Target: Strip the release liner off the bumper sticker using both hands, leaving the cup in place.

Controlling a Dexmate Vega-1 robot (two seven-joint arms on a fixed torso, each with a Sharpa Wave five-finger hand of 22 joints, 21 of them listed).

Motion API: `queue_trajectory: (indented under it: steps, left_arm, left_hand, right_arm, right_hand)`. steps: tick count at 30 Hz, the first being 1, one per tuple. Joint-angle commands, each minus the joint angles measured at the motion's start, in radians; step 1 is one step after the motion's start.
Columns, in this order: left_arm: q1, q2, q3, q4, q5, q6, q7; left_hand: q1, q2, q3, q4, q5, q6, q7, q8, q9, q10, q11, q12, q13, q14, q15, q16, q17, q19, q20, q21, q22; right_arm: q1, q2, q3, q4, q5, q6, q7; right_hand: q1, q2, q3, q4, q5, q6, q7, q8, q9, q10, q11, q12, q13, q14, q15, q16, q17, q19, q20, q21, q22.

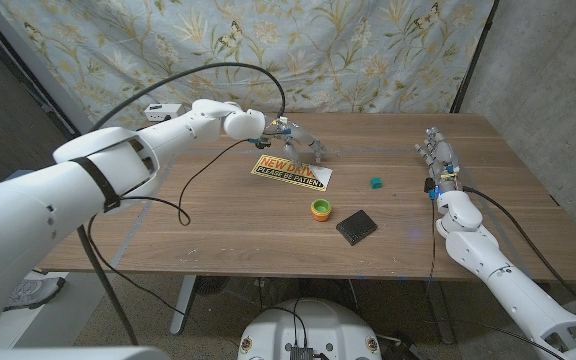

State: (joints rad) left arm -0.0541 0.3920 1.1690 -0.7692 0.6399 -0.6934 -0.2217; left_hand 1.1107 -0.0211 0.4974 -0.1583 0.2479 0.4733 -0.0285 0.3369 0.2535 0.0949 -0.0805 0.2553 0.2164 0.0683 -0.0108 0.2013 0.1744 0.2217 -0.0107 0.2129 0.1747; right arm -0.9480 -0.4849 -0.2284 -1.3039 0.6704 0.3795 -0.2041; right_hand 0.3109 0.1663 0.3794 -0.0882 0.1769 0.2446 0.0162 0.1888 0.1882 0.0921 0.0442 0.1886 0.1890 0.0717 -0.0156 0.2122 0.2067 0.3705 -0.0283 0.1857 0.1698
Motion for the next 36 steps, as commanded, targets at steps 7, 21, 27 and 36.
queue_trajectory:
  steps: [7,21,27,36]
  left_arm:
    - [0.035,0.025,-0.013,-0.059,0.008,0.040,-0.008]
    - [0.034,-0.005,0.010,0.000,0.050,0.035,0.090]
    - [0.026,-0.022,0.027,0.030,0.061,0.024,0.128]
    - [0.021,-0.039,0.047,0.063,0.075,0.009,0.208]
  left_hand:
    - [0.012,0.003,-0.010,-0.001,0.006,0.023,0.001,0.016,0.007,0.013,-0.003,0.002,0.005,0.017,0.003,-0.002,0.004,0.010,-0.002,0.004,0.006]
    - [0.019,0.007,-0.019,0.000,0.010,0.043,0.001,0.032,0.016,0.037,-0.006,0.007,0.008,0.044,-0.010,0.003,0.005,0.027,-0.002,0.008,0.007]
    - [0.023,0.008,-0.025,-0.001,0.014,0.068,-0.005,0.047,0.021,0.061,-0.011,0.013,0.010,0.062,-0.017,0.004,0.005,0.039,-0.003,0.011,0.007]
    - [0.032,0.014,-0.031,0.000,0.026,0.140,-0.005,0.087,0.032,0.117,-0.019,0.026,0.015,0.121,-0.037,0.016,0.008,0.087,-0.008,0.025,0.009]
  right_arm:
    - [-0.002,0.007,0.002,0.018,0.006,0.010,0.003]
    - [-0.013,0.004,0.012,0.031,0.026,0.020,0.024]
    - [-0.021,0.001,0.020,0.034,0.037,0.023,0.029]
    - [-0.031,-0.005,0.027,0.031,0.044,0.027,0.036]
  right_hand:
    - [0.009,-0.001,0.004,-0.001,-0.001,0.005,0.007,0.004,0.002,-0.004,0.002,0.006,0.001,-0.002,0.001,0.005,0.002,-0.001,0.003,0.008,0.002]
    - [0.009,-0.001,0.004,-0.001,-0.001,0.004,0.006,0.004,0.002,-0.005,0.001,0.006,0.001,-0.003,0.000,0.005,0.003,-0.002,0.002,0.008,0.002]
    - [0.008,-0.002,0.003,-0.001,-0.001,0.004,0.007,0.004,0.002,-0.005,0.004,0.006,0.001,-0.002,0.002,0.005,0.003,-0.001,0.005,0.008,0.002]
    - [0.008,-0.002,0.003,-0.001,-0.001,0.002,0.006,0.003,0.002,-0.005,0.002,0.006,0.001,-0.003,0.001,0.005,0.003,-0.002,0.003,0.008,0.002]
